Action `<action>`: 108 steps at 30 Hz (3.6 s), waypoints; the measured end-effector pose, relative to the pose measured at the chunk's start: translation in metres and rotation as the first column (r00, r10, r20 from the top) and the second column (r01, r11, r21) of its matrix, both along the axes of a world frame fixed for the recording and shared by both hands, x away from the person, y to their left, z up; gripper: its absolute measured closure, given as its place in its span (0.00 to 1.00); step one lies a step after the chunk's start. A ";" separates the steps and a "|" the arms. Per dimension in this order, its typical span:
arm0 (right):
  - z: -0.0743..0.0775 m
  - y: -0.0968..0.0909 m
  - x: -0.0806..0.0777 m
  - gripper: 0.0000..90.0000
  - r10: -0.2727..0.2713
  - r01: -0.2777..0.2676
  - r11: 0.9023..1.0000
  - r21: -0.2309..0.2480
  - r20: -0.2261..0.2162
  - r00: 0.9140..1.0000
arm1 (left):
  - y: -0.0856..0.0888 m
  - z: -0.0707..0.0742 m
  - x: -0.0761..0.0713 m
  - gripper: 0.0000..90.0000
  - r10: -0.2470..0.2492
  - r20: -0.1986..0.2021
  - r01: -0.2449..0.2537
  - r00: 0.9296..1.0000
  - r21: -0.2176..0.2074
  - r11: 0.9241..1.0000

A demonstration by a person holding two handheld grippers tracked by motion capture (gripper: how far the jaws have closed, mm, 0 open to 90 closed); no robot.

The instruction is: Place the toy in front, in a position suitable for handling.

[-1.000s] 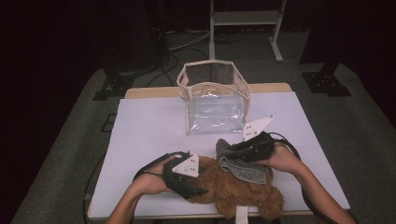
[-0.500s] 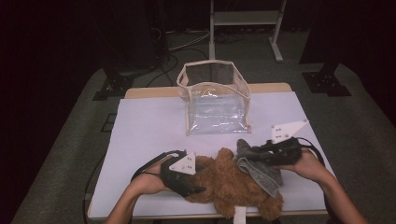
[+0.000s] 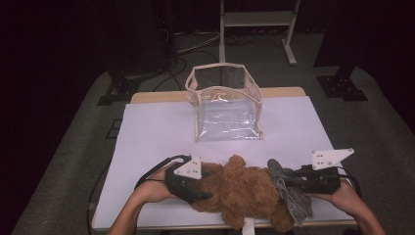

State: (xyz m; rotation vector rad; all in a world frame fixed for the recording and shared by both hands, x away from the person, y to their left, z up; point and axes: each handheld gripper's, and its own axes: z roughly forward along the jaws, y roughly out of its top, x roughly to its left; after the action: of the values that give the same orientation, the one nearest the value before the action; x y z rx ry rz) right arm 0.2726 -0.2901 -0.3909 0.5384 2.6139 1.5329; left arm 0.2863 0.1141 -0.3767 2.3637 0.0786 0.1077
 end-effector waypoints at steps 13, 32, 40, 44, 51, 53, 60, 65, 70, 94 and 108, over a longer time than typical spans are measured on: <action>-0.010 0.017 -0.006 0.86 0.020 -0.020 0.999 0.031 -0.003 1.000 | 0.004 0.003 -0.001 0.42 0.021 0.010 -0.021 1.000 0.021 1.000; 0.025 0.019 0.036 0.86 -0.017 0.014 0.998 0.055 0.053 0.998 | 0.005 0.000 -0.002 0.41 0.020 0.016 -0.020 1.000 0.024 1.000; 0.049 0.061 0.046 0.86 0.090 -0.091 0.996 0.002 0.092 0.992 | -0.010 0.000 -0.003 0.40 -0.009 0.028 0.007 1.000 0.047 0.999; 0.047 0.075 0.046 0.86 0.129 -0.125 0.991 -0.043 0.093 0.987 | -0.006 0.001 -0.003 0.40 -0.005 0.050 0.003 0.999 0.043 0.999; 0.028 0.059 0.040 0.86 0.098 -0.094 0.993 -0.074 0.049 0.994 | 0.018 0.011 -0.005 0.40 0.032 0.077 -0.031 0.997 -0.017 0.999; 0.023 0.054 0.038 0.86 0.081 -0.076 0.992 -0.098 0.042 0.996 | 0.027 0.011 -0.005 0.40 0.053 0.077 -0.052 0.996 -0.013 0.999; 0.031 0.053 0.031 0.86 0.086 -0.082 0.995 -0.064 0.068 0.994 | 0.024 -0.002 -0.002 0.40 0.070 0.042 -0.070 0.997 0.003 0.998; 0.046 0.057 0.019 0.86 0.113 -0.112 0.994 -0.014 0.105 0.988 | 0.016 -0.002 0.003 0.41 0.113 0.031 -0.114 0.993 0.009 0.993; 0.056 0.069 0.001 0.86 0.177 -0.178 0.984 -0.006 0.132 0.975 | 0.009 -0.001 0.006 0.42 0.139 0.035 -0.140 0.990 0.019 0.990; 0.015 0.097 0.028 0.88 0.170 -0.162 0.982 -0.099 0.082 0.982 | -0.024 0.014 0.004 0.36 0.031 0.107 -0.034 0.994 0.025 0.999; 0.017 0.042 0.017 0.87 0.038 -0.038 0.999 0.005 0.072 0.997 | -0.037 0.005 0.015 0.43 0.093 0.117 -0.101 0.989 0.063 0.993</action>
State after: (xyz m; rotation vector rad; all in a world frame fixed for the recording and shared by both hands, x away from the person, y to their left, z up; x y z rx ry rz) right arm 0.2900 -0.2482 -0.3734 0.4281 2.5811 1.5416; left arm 0.3012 0.0770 -0.3717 2.4171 0.1366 0.2961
